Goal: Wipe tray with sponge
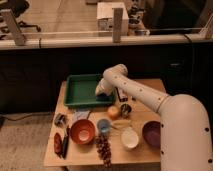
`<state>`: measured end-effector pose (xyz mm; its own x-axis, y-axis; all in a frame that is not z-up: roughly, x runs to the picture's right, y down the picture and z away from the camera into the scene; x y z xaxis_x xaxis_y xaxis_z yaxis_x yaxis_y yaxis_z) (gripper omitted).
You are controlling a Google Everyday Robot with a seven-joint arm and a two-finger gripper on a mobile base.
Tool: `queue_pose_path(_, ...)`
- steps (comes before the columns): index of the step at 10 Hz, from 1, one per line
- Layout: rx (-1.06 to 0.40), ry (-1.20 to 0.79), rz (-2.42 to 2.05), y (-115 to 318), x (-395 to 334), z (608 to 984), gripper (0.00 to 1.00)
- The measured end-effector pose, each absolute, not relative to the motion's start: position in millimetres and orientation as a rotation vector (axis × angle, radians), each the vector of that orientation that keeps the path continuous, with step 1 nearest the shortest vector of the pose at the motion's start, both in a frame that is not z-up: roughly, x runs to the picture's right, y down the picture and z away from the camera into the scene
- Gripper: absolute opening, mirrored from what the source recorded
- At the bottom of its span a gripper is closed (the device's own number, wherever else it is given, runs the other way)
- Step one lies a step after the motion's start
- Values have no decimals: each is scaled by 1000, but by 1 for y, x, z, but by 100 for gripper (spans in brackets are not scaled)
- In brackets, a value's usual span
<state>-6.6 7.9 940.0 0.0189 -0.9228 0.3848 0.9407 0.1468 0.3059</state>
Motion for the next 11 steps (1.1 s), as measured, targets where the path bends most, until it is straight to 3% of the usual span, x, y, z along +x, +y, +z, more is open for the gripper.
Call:
queue_pose_path(4,13,-574,-1479,-6,-45,939,0)
queue_pose_path(7,31,-643,-1568,11,-76,923,0)
queue_pose_path(11,-3,-664,-1562,25,-45,920,0)
